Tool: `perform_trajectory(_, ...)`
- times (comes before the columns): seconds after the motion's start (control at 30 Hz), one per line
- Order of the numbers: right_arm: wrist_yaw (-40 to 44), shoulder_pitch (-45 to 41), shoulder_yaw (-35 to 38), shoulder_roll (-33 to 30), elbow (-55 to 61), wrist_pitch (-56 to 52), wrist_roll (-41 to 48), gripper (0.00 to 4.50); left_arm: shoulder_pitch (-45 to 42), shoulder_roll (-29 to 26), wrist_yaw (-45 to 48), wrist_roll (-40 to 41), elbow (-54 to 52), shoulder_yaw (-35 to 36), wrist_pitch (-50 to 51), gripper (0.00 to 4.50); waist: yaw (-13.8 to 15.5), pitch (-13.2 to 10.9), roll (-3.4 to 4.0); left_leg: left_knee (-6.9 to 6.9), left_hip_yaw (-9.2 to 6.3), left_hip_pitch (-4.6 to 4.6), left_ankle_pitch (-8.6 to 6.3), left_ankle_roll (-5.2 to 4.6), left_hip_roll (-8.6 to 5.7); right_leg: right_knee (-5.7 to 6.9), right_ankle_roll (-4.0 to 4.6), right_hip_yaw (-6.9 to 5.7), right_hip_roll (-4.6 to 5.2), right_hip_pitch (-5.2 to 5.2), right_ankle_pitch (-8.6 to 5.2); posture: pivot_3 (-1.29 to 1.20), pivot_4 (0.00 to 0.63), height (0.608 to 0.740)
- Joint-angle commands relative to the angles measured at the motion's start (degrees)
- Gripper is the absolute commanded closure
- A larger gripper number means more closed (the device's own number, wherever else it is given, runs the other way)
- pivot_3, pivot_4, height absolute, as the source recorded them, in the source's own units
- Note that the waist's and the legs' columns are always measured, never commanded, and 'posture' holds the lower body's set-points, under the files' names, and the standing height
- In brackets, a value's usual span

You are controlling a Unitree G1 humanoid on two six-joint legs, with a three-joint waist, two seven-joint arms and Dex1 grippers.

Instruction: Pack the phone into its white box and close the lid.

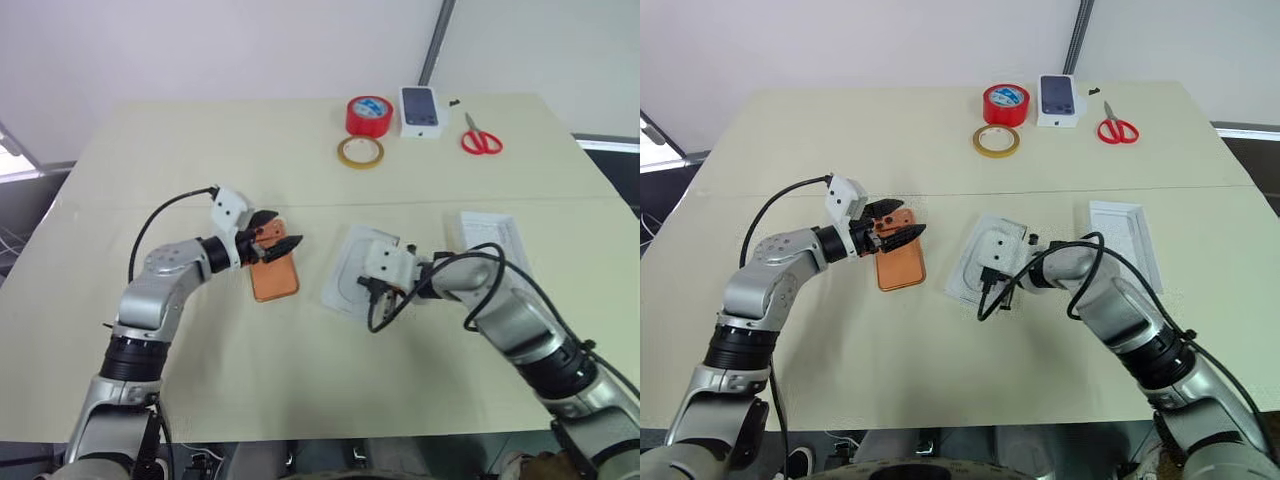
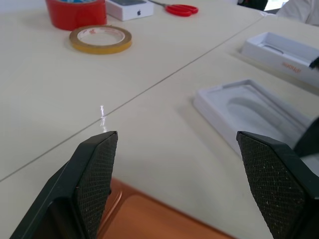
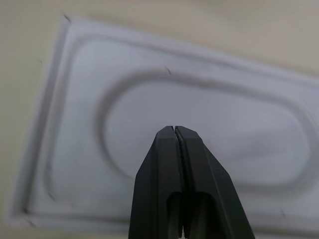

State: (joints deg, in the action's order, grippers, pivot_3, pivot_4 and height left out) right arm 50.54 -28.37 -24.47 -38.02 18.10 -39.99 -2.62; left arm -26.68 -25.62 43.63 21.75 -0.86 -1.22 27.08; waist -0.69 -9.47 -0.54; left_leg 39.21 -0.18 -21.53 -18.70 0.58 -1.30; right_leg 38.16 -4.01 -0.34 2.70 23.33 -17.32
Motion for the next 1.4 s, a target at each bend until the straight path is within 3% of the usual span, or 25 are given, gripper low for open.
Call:
perform_trajectory(0.03,-0.22,-1.71,2.21,0.6,0.35,0.9,0.66,4.46,-0.8,-0.24,-0.16,0.31,-1.19,0.97,-0.05,0.51,0.02,0.0,0.0,0.0,0.0,0.0,0.01,0.02,0.0,0.0,0.0,0.0,0.0,0.0,0.0,0.0,0.15,0.74)
perform_trajectory(0.43,-7.67,-1.38,2.22,5.95,-10.31,5.75,-2.56,4.46,-0.52,0.72,-0.85,0.51,-2.16,0.47,0.76,0.51,0.12,0.0,0.0,-0.01,0.01,-0.02,0.06,0.11,0.0,0.01,0.0,0.0,0.0,0.02,0.0,0.0,0.15,0.74)
perform_trajectory(0.6,-3.19,2.15,-1.61,1.15,-8.91,8.52,-5.21,4.46,0.07,0.78,-1.08,0.08,-2.94,-0.1,1.22,0.51,0.12,0.03,-0.03,0.0,0.02,0.02,0.06,0.11,-0.01,0.0,-0.01,0.0,0.0,-0.03,0.0,0.0,0.15,0.74)
perform_trajectory(0.93,-8.45,-1.37,11.13,9.24,-9.19,7.45,2.11,4.46,0.18,0.99,-2.35,-2.92,-1.32,-2.99,1.59,0.51,-0.02,0.04,-0.06,-0.01,0.01,0.01,0.09,0.16,0.02,0.06,0.0,0.0,-0.03,0.01,0.0,0.0,0.15,0.74)
perform_trajectory(1.03,-7.69,0.02,15.32,8.45,-8.1,4.61,5.36,4.46,-0.12,0.85,-2.75,-5.53,0.38,-4.42,-0.37,0.51,0.28,0.04,-0.06,-0.01,0.01,-0.01,0.09,0.16,0.0,0.03,-0.01,0.0,-0.02,0.01,0.0,0.0,0.15,0.74)
perform_trajectory(1.17,-4.79,5.17,20.95,2.07,-6.36,5.05,7.71,4.46,-0.37,1.13,0.26,-8.49,2.19,-8.96,-3.2,0.51,1.06,0.04,-0.06,-0.01,0.01,-0.04,0.03,0.06,-0.01,-0.03,-0.01,0.0,-0.01,0.01,0.0,0.0,0.15,0.74)
perform_trajectory(1.3,-2.04,10.11,25.38,-4.35,-5.34,4.65,9.8,4.5,-1.1,3.08,1.26,-8.9,3.55,-11.06,-2.24,1.66,1.29,0.03,-0.06,-0.01,0.02,-0.1,0.0,-0.01,-0.01,-0.07,-0.01,0.0,0.0,0.02,0.0,0.0,0.15,0.74)
perform_trajectory(1.4,-2.46,12.78,26.41,-6.21,-3.95,4.0,10.51,4.5,-2.07,3.66,0.74,-11.79,5.74,-12.88,-4.02,3.25,1.16,0.03,-0.06,-0.03,0.01,-0.05,-0.13,-0.23,0.0,-0.05,-0.01,0.0,-0.01,0.01,0.0,0.0,0.15,0.74)
